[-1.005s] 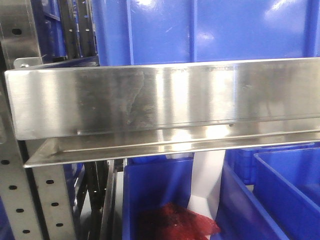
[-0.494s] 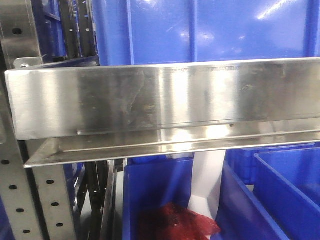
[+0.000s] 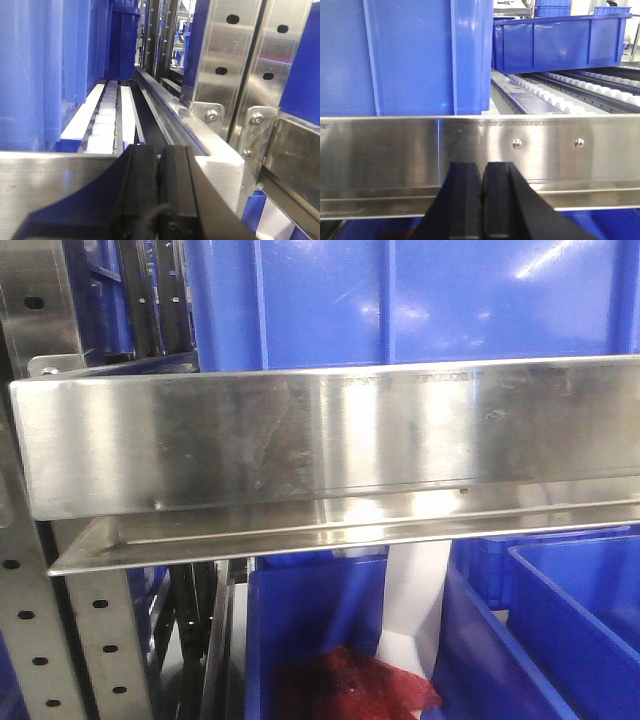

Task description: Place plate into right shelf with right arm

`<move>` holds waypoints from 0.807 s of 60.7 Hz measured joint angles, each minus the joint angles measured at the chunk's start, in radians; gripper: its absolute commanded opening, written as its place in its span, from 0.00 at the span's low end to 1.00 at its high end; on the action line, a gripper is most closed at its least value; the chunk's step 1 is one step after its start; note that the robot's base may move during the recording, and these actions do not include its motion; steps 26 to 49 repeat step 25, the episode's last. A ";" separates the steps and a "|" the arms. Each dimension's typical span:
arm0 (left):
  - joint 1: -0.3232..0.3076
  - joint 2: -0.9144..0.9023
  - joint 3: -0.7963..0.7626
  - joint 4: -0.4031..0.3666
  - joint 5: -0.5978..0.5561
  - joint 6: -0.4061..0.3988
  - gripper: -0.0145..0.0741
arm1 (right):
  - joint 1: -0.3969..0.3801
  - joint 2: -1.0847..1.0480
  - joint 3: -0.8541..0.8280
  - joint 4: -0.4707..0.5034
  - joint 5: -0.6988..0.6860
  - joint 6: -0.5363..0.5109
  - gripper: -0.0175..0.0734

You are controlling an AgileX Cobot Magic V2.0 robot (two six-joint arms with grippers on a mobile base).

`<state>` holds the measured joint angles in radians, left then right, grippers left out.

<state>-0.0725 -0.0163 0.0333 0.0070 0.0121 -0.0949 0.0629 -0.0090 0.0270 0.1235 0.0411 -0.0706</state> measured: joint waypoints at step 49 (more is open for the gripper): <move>0.000 0.000 0.000 0.000 0.000 0.000 0.11 | 0.000 0.000 0.000 0.000 0.000 0.000 0.24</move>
